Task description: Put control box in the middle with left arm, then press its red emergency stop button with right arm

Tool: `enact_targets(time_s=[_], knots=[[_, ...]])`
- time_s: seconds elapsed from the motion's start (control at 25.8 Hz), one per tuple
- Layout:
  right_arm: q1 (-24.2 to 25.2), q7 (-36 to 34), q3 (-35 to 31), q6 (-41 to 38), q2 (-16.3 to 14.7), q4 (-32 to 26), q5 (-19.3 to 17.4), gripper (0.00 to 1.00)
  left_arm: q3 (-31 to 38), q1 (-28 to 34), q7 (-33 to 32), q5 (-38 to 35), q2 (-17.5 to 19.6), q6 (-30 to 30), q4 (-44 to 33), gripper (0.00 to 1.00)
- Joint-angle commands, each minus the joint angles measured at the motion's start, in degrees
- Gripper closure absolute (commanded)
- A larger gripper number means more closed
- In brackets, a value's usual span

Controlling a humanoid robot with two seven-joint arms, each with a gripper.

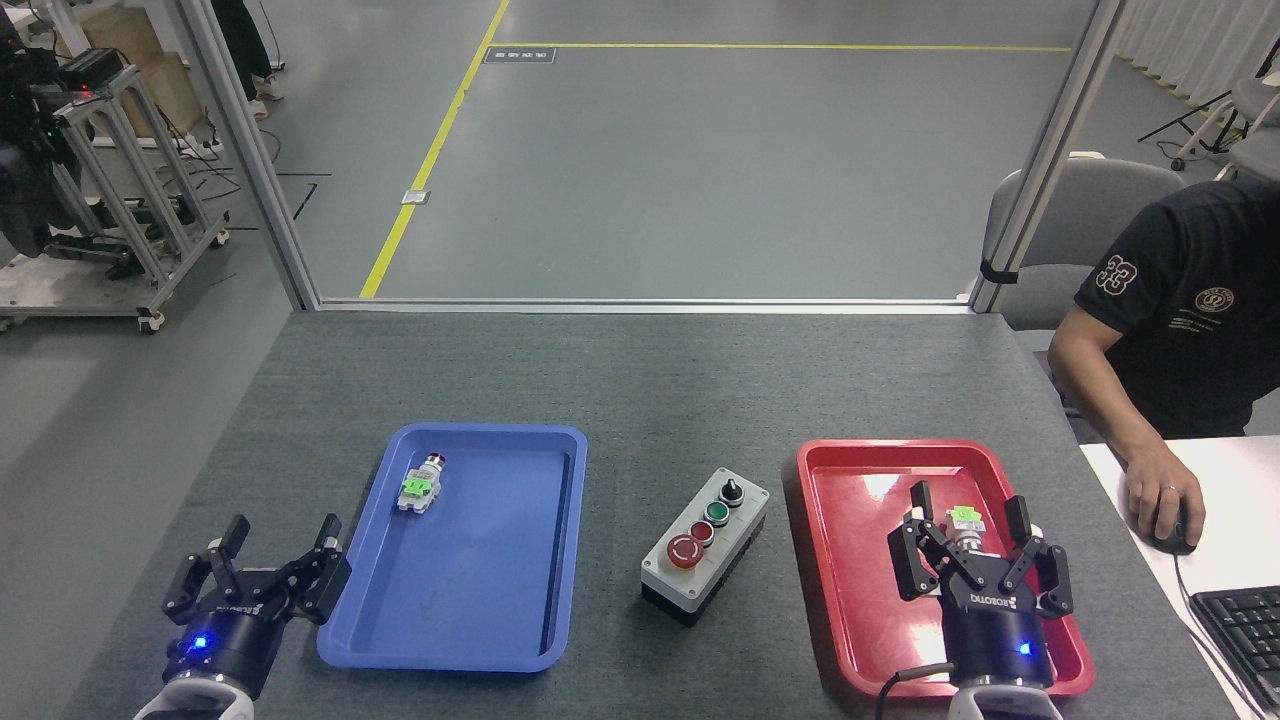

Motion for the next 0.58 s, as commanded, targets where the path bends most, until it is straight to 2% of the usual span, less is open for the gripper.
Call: enact_targets(time_s=[0.0, 0.16, 0.54], knots=[[-0.9, 3.0, -0.1, 0.5, 0.1, 0.2, 0.6, 0.0, 1.7, -0.2, -0.1, 0.2, -1.0, -0.1, -0.1, 0.02], [-1.1, 3.2, -0.1, 0.5, 0.1, 0.9, 0.7, 0.0, 1.9, -0.2, -0.1, 0.6, -2.5, -0.1, -0.1, 0.02], [-1.1, 3.1, -0.3, 0.4, 0.1, 2.2, 0.6, 0.0, 1.9, -0.2, 0.6, 0.5, -2.6, -0.1, -0.5, 0.01]])
